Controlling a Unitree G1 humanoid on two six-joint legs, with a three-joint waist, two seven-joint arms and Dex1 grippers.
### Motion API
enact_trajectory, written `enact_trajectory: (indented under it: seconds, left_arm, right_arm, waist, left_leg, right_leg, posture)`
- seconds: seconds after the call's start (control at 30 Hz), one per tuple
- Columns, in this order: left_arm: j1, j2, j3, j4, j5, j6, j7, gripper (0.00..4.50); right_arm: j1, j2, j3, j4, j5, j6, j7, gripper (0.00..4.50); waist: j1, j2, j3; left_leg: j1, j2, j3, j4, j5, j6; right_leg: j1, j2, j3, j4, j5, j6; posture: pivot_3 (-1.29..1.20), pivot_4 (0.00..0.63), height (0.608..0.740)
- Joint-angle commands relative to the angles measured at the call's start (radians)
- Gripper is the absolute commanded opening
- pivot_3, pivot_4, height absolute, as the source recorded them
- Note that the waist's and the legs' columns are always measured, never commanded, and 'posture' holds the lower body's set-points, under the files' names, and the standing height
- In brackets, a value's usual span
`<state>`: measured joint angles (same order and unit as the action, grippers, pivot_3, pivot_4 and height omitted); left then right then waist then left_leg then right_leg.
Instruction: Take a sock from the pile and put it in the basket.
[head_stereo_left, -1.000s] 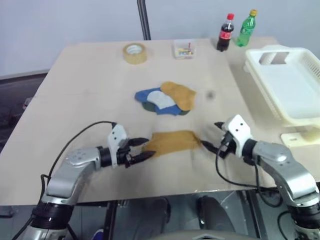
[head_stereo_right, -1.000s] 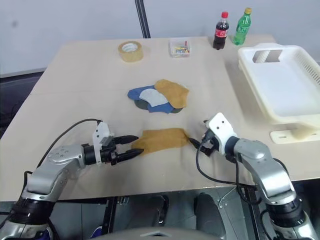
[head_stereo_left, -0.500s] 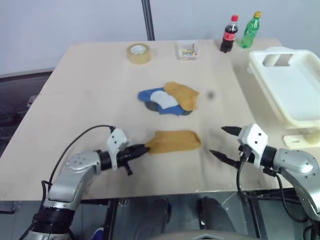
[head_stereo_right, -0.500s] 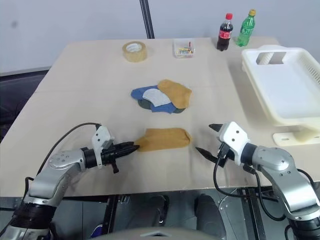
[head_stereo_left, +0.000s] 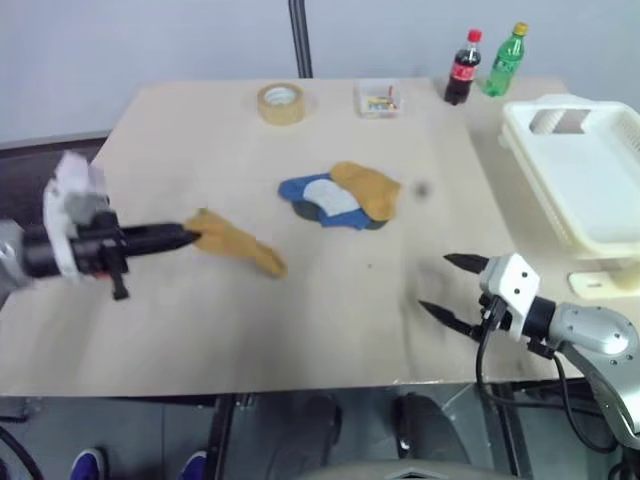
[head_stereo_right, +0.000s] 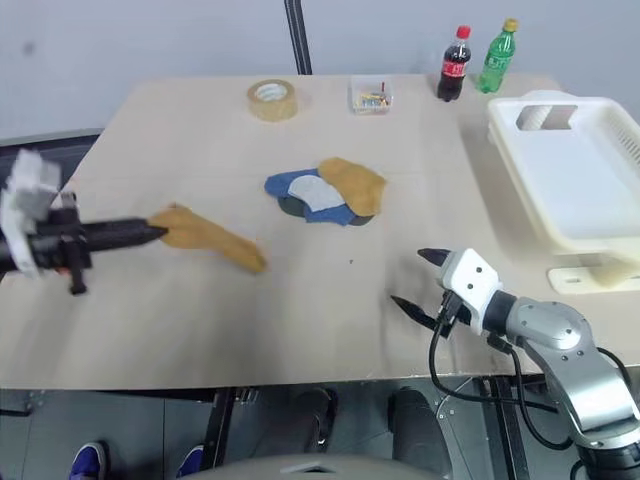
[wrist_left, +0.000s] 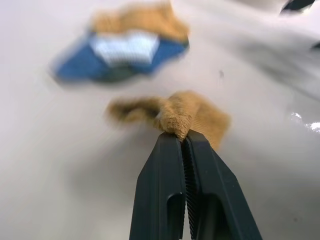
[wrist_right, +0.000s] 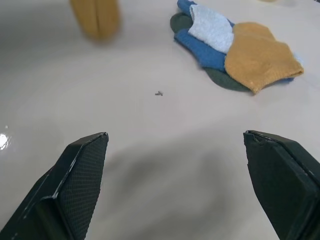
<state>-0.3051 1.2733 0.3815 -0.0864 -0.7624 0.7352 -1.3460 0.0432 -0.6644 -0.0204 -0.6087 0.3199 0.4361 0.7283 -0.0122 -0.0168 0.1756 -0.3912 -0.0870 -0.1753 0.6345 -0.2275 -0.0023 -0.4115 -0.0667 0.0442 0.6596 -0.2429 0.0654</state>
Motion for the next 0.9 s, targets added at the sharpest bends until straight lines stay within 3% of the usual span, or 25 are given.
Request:
enact_trajectory:
  seconds: [0.03,0.17,0.23,0.33,0.37,0.47,0.53,0.73,0.9]
  left_arm:
    - [-0.228,-0.124,-0.226,-0.060,-0.013,0.115,0.083,0.06]
    - [-0.318,-0.408,-0.546,-0.066,0.167,0.091,0.203,0.06]
    - [-0.340,-0.568,-0.654,-0.002,0.214,0.100,0.263,0.06]
    - [-0.371,-0.735,-0.774,0.119,0.305,0.053,0.273,0.06]
    - [-0.385,-0.779,-0.797,0.159,0.333,0.034,0.282,0.67]
    - [-0.420,-0.861,-0.771,0.208,0.357,-0.016,0.317,1.92]
    - [-0.434,-0.865,-0.683,0.186,0.313,-0.025,0.317,2.86]
    - [-0.380,-0.734,-0.543,0.113,0.345,-0.114,0.329,2.86]
    - [-0.308,-0.703,-0.560,0.172,0.458,-0.222,0.378,2.86]
  right_arm:
    - [-0.016,0.007,-0.040,-0.015,0.023,0.018,-0.025,4.50]
    - [-0.016,0.005,-0.046,-0.032,0.024,0.055,-0.049,4.50]
    - [0.003,0.005,-0.056,-0.056,0.030,0.075,-0.061,4.50]
    - [0.027,0.005,-0.064,-0.086,0.035,0.108,-0.084,4.50]
    - [0.032,0.005,-0.062,-0.095,0.029,0.116,-0.094,4.50]
    - [0.042,0.017,-0.050,-0.124,0.041,0.155,-0.122,4.50]
    - [0.034,0.037,-0.021,-0.141,0.044,0.190,-0.152,4.50]
    - [-0.058,0.137,0.101,-0.075,0.016,0.306,-0.254,4.50]
    - [-0.169,0.219,0.178,0.062,-0.028,0.341,-0.307,4.50]
  waist:
    - [0.002,0.001,0.000]
    - [0.004,0.005,-0.003]
    - [-0.003,0.003,-0.002]
    - [-0.008,0.000,0.000]
    - [-0.011,0.000,0.000]
    - [-0.010,0.000,0.000]
    - [-0.005,0.000,0.000]
    - [-0.016,0.001,-0.001]
    - [-0.007,0.001,-0.001]
  left_leg:
    - [0.000,0.000,0.000,0.000,0.000,0.000]
    - [0.002,0.000,0.000,0.001,0.000,0.000]
    - [0.000,0.001,0.001,0.001,0.000,0.000]
    - [-0.003,0.000,0.002,0.004,0.001,-0.002]
    - [-0.004,0.001,0.003,0.004,0.002,-0.003]
    - [-0.006,0.002,0.003,0.003,0.002,-0.003]
    - [-0.005,0.002,0.002,0.003,0.001,-0.001]
    - [-0.004,0.003,0.002,0.003,0.002,-0.003]
    - [-0.001,0.001,0.002,0.003,0.001,-0.002]
  right_leg:
    - [0.000,0.000,0.000,0.000,0.000,0.000]
    - [0.002,0.000,0.001,0.003,0.001,0.000]
    - [0.000,0.001,0.002,0.002,0.001,0.000]
    - [-0.003,0.002,0.003,0.002,0.001,0.000]
    - [-0.004,0.002,0.004,0.003,0.001,0.000]
    - [-0.007,0.002,0.004,0.004,0.001,0.000]
    - [-0.007,0.002,0.003,0.004,0.001,0.000]
    - [-0.007,0.002,0.007,0.004,0.001,0.000]
    - [-0.004,0.002,0.008,0.003,0.001,0.001]
  posture:
    - [0.00,0.150,0.740]
    - [0.00,0.150,0.740]
    - [0.00,0.150,0.740]
    - [0.00,0.150,0.740]
    - [0.00,0.150,0.740]
    - [0.00,0.150,0.740]
    - [0.00,0.150,0.740]
    - [0.00,0.150,0.740]
    - [0.00,0.150,0.740]
